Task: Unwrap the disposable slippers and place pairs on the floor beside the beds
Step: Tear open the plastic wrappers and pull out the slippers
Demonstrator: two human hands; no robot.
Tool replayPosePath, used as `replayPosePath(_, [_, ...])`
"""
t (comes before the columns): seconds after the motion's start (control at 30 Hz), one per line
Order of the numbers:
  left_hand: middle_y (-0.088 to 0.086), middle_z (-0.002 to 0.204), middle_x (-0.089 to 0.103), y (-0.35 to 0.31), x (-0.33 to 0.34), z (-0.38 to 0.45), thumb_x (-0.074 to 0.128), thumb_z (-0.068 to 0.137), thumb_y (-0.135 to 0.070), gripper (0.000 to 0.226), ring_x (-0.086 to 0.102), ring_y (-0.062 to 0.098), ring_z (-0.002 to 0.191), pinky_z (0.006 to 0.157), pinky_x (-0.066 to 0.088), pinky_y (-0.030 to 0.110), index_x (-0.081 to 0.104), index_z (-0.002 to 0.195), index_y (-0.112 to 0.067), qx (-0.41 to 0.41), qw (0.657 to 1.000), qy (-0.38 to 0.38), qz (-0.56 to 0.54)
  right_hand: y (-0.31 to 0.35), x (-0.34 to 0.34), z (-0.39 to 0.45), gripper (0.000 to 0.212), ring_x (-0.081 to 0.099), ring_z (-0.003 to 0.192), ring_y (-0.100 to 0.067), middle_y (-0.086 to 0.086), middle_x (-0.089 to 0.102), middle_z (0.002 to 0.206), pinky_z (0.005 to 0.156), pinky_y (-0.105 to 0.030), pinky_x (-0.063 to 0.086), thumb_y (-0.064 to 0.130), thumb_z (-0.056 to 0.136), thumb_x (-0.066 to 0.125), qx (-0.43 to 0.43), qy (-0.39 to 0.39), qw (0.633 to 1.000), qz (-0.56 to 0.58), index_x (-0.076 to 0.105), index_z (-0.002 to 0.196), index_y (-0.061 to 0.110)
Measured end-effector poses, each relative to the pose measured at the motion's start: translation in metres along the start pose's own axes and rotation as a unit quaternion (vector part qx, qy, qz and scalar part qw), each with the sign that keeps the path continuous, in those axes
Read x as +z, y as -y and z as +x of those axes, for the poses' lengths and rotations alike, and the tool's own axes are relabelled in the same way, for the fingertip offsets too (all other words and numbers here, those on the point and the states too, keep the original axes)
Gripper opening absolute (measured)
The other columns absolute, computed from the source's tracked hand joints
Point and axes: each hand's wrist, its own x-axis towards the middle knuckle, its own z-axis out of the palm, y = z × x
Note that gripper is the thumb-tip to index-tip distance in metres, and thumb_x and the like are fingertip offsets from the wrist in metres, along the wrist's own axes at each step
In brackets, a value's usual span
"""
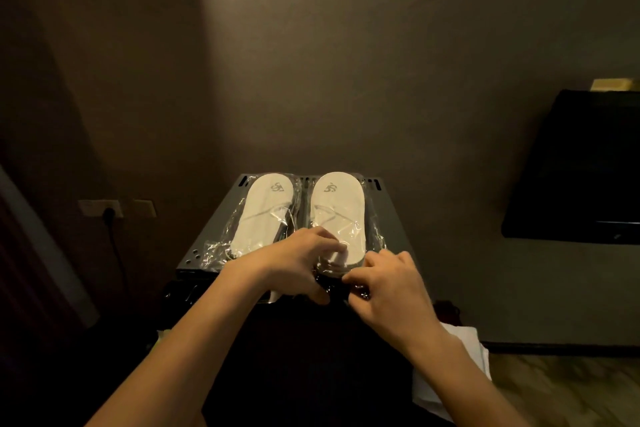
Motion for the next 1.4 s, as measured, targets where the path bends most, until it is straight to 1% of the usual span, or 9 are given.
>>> replayPosePath(0.3, [-0.004, 0.132, 0.057, 0.004, 0.007, 0.004, 0.066, 0.085, -0.005, 0.051, 0.055, 0.013, 0.122, 0.104, 0.044, 0.026, 0.06, 0.134, -0.02, 0.03, 0.992, -0.122, -0.015, -0.001, 0.01, 0.002, 0.028, 0.05, 0.082, -0.016, 0.004, 0.057, 0.09, 0.07, -0.031, 0.04, 0.033, 0.076, 0.074, 0.014, -0.101, 0.995, -0.021, 0.067, 0.103, 0.029])
replayPosePath(0.63, [-0.011, 0.122, 0.067, 0.002, 0.016, 0.007, 0.056, 0.097, -0.015, 0.033, 0.061, 0.003, 0.112, 0.098, 0.052, 0.029, 0.065, 0.126, -0.027, 0.045, 0.974, -0.203, -0.094, -0.011, 0.015, 0.012, 0.035, 0.038, 0.142, -0.03, -0.009, 0.034, 0.157, 0.1, -0.045, 0.05, 0.024, 0.077, 0.075, 0.01, -0.06, 0.998, 0.023, 0.067, 0.111, 0.026])
replayPosePath(0.73, [-0.013, 0.125, 0.066, 0.003, 0.015, 0.006, 0.054, 0.1, -0.032, 0.032, 0.06, -0.002, 0.114, 0.1, 0.051, 0.026, 0.061, 0.131, -0.029, 0.065, 0.97, -0.187, -0.142, -0.017, 0.014, 0.014, 0.029, 0.063, 0.114, -0.021, -0.001, 0.061, 0.133, 0.084, -0.041, 0.061, 0.026, 0.085, 0.069, -0.033, -0.056, 0.997, 0.051, 0.067, 0.114, 0.024])
replayPosePath(0.83, [-0.006, 0.127, 0.064, 0.003, 0.012, 0.005, 0.05, 0.102, -0.027, 0.034, 0.059, 0.001, 0.116, 0.099, 0.048, 0.02, 0.058, 0.134, -0.02, 0.079, 0.924, -0.28, -0.249, -0.025, 0.004, 0.016, 0.032, 0.066, 0.107, -0.014, 0.002, 0.07, 0.12, 0.09, -0.03, 0.058, 0.022, 0.089, 0.07, -0.042, -0.145, 0.985, 0.089, 0.068, 0.12, 0.018])
replayPosePath(0.93, [-0.007, 0.121, 0.066, 0.008, 0.003, 0.003, 0.051, 0.102, -0.018, 0.028, 0.06, -0.005, 0.111, 0.092, 0.047, 0.013, 0.061, 0.127, -0.018, 0.041, 0.863, -0.398, -0.309, -0.036, -0.018, 0.015, 0.026, 0.067, 0.097, -0.002, 0.006, 0.071, 0.11, 0.089, -0.015, 0.052, 0.016, 0.09, 0.071, 0.043, -0.271, 0.934, 0.228, 0.07, 0.116, 0.018])
replayPosePath(1.0, [-0.004, 0.118, 0.067, 0.014, -0.002, 0.003, 0.058, 0.098, -0.014, 0.025, 0.062, -0.007, 0.103, 0.087, 0.049, 0.012, 0.061, 0.122, -0.02, -0.016, 0.826, -0.437, -0.356, -0.045, -0.034, 0.013, 0.02, 0.071, 0.093, -0.006, 0.01, 0.075, 0.103, 0.08, -0.024, 0.058, 0.019, 0.094, 0.067, 0.13, -0.309, 0.865, 0.374, 0.071, 0.113, 0.025])
replayPosePath(1.17, [0.002, 0.117, 0.07, 0.013, -0.012, 0.002, 0.082, 0.074, -0.038, 0.068, 0.066, 0.015, 0.11, 0.089, 0.05, 0.028, 0.055, 0.129, -0.01, -0.1, 0.737, -0.349, -0.57, -0.062, -0.066, 0.005, 0.029, 0.074, 0.096, -0.025, -0.016, 0.075, 0.106, 0.081, -0.04, 0.062, 0.025, 0.086, 0.066, 0.252, -0.251, 0.644, 0.677, 0.072, 0.109, 0.008])
replayPosePath(1.3, [0.014, 0.144, 0.049, 0.021, -0.021, 0.002, 0.093, 0.041, -0.053, 0.139, 0.054, 0.029, 0.127, 0.101, 0.049, 0.039, 0.024, 0.154, -0.009, -0.118, 0.685, -0.316, -0.646, -0.071, -0.077, 0.001, 0.021, 0.075, 0.089, -0.017, -0.009, 0.079, 0.097, 0.062, -0.024, 0.06, 0.016, 0.097, 0.056, 0.285, -0.198, 0.604, 0.717, 0.075, 0.101, 0.009])
replayPosePath(1.4, [0.013, 0.133, 0.058, 0.027, -0.022, -0.004, 0.093, 0.03, -0.063, 0.14, 0.06, 0.026, 0.117, 0.087, 0.053, 0.033, 0.039, 0.147, -0.009, -0.132, 0.732, -0.306, -0.594, -0.081, -0.076, -0.002, 0.026, 0.073, 0.088, -0.017, -0.008, 0.079, 0.096, 0.063, -0.021, 0.059, 0.02, 0.097, 0.057, 0.305, -0.188, 0.609, 0.707, 0.081, 0.088, 0.014])
